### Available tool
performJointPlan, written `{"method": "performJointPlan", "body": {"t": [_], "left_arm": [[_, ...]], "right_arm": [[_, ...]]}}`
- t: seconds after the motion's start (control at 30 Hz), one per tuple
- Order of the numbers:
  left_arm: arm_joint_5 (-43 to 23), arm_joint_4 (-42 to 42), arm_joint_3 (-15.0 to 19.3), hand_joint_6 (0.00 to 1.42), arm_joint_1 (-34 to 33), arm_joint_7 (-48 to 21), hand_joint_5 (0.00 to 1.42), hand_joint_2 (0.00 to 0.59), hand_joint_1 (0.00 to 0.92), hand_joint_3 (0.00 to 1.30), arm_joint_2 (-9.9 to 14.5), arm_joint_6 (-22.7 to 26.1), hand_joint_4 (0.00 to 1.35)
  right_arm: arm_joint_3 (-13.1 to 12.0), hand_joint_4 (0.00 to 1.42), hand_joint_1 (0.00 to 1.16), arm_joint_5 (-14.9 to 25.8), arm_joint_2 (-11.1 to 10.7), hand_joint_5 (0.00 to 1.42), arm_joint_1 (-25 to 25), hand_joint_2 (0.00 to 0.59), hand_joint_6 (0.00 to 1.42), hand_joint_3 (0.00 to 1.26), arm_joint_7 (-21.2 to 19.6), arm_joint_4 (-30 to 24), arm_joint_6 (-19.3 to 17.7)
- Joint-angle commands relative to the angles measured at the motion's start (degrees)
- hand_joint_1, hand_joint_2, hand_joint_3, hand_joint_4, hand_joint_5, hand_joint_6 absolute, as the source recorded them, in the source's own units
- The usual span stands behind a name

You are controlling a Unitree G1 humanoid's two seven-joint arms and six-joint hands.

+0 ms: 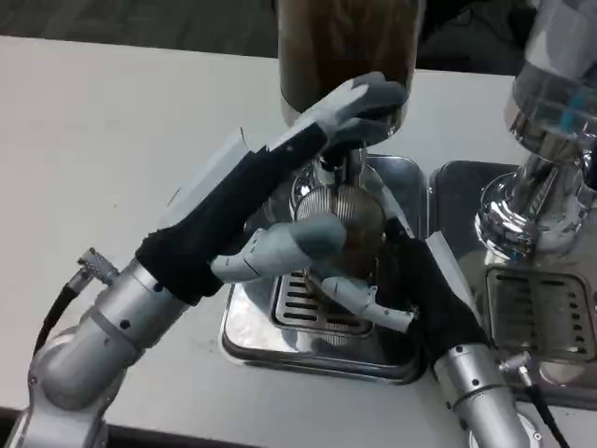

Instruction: Grasp the cup under the faucet to collect the drink, then remove the cup.

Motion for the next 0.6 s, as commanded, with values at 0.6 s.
{"method": "performJointPlan", "body": {"t": [0.6], "left_arm": [[3.42, -1.63, 16.45, 0.02, 14.26, 13.21, 0.11, 0.125, 0.0, 0.0, -0.35, -8.98, 0.0]], "right_arm": [[-0.7, 0.0, 0.78, 1.15, 1.39, 0.0, -0.39, 0.184, 0.0, 0.0, -1.04, 2.28, -2.27]]}}
